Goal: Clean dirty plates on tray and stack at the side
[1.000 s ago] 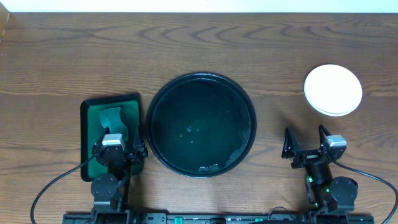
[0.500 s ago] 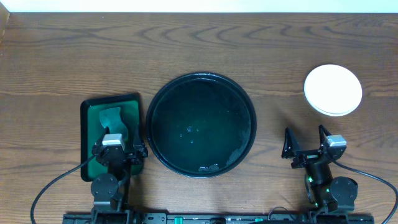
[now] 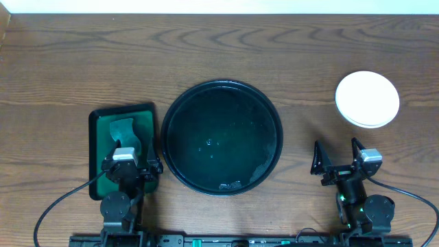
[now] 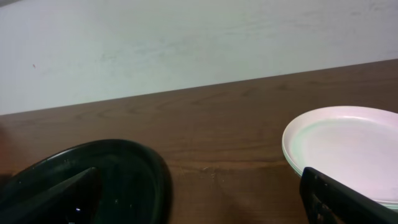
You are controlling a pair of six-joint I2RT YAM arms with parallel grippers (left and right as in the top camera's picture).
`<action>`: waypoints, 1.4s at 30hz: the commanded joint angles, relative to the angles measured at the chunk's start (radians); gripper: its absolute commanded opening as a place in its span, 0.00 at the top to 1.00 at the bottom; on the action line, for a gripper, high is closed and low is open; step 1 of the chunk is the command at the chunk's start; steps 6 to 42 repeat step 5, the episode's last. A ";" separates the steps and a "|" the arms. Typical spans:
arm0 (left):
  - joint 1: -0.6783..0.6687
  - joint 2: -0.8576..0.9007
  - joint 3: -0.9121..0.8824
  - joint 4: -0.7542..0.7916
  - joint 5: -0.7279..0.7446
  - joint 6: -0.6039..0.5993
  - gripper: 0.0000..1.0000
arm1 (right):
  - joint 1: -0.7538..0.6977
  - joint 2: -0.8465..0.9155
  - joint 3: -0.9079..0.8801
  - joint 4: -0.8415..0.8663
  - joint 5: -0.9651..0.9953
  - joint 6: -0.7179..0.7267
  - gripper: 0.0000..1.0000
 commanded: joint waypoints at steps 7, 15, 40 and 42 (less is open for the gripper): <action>0.005 -0.006 -0.012 -0.050 -0.009 -0.009 0.16 | -0.010 -0.005 -0.002 -0.004 0.006 -0.011 0.01; 0.005 -0.006 -0.012 -0.050 -0.009 -0.009 0.16 | -0.010 -0.005 -0.002 -0.004 0.006 -0.011 0.01; 0.005 -0.006 -0.012 -0.050 -0.009 -0.009 0.16 | -0.010 -0.005 -0.002 -0.004 0.006 -0.011 0.01; 0.005 -0.006 -0.012 -0.050 -0.009 -0.009 0.16 | -0.010 -0.005 -0.002 -0.004 0.006 -0.011 0.01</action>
